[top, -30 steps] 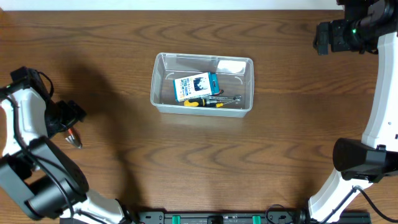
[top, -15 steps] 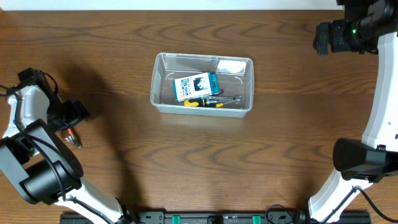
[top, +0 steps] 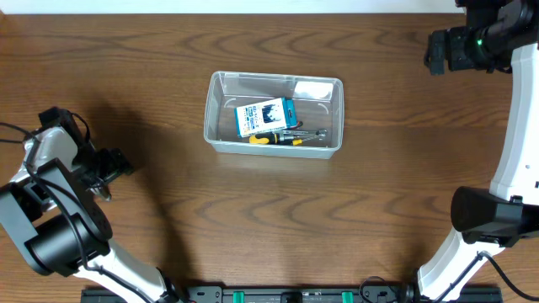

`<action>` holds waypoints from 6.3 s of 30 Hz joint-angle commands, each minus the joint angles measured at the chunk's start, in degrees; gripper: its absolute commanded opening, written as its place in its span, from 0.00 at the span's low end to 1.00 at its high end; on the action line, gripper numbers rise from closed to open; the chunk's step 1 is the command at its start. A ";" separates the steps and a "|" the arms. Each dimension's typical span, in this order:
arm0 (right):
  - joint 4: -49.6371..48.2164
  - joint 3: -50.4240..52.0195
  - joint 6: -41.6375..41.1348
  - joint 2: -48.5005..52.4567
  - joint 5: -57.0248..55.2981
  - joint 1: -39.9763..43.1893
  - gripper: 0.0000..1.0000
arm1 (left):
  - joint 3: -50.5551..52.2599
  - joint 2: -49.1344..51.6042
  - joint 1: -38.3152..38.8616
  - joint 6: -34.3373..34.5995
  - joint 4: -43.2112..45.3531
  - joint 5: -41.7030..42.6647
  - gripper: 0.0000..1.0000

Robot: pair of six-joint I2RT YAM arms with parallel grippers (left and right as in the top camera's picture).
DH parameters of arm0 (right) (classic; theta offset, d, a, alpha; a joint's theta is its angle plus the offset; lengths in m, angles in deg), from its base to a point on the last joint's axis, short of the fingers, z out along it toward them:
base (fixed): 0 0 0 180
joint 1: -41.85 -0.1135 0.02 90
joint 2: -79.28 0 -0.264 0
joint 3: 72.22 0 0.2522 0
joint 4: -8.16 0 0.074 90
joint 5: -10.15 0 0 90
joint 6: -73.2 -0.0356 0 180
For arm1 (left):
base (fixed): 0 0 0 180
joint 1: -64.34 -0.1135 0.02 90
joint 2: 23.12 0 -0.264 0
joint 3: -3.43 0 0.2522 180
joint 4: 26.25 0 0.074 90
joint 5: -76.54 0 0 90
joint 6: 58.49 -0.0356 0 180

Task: Pack container
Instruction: 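Lower the left gripper onto the hammer handle and grasp it, then carry the hammer with the left gripper and lower it into the container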

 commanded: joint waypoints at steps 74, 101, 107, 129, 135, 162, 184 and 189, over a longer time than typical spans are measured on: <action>0.31 0.26 0.48 0.35 0.44 0.57 0.99 | 2.19 0.98 -0.20 -0.76 1.31 -0.42 0.32; 0.17 0.26 0.48 0.35 0.44 0.90 0.99 | 2.19 0.98 -0.20 -0.79 1.31 -0.42 0.06; 0.11 0.26 0.48 0.35 0.44 1.01 0.99 | 2.16 0.94 -0.20 -0.92 1.55 -0.42 0.06; 0.31 0.26 0.42 0.35 0.48 0.83 0.99 | -7.50 -27.19 25.90 -40.11 -5.57 6.27 0.06; 0.52 0.26 0.42 0.35 0.48 0.81 0.99 | -7.48 -29.77 38.73 -60.24 4.96 6.54 0.06; 0.94 0.26 0.26 0.37 0.46 0.79 0.99 | -7.41 -2.75 51.47 -66.29 11.10 13.77 0.10; 0.68 0.26 0.31 0.35 0.44 0.90 0.99 | -7.32 -2.67 51.47 -65.64 6.43 13.70 0.36; 0.68 0.26 0.31 0.37 0.46 0.94 0.99 | -7.32 -2.69 51.47 -65.64 5.01 13.70 0.36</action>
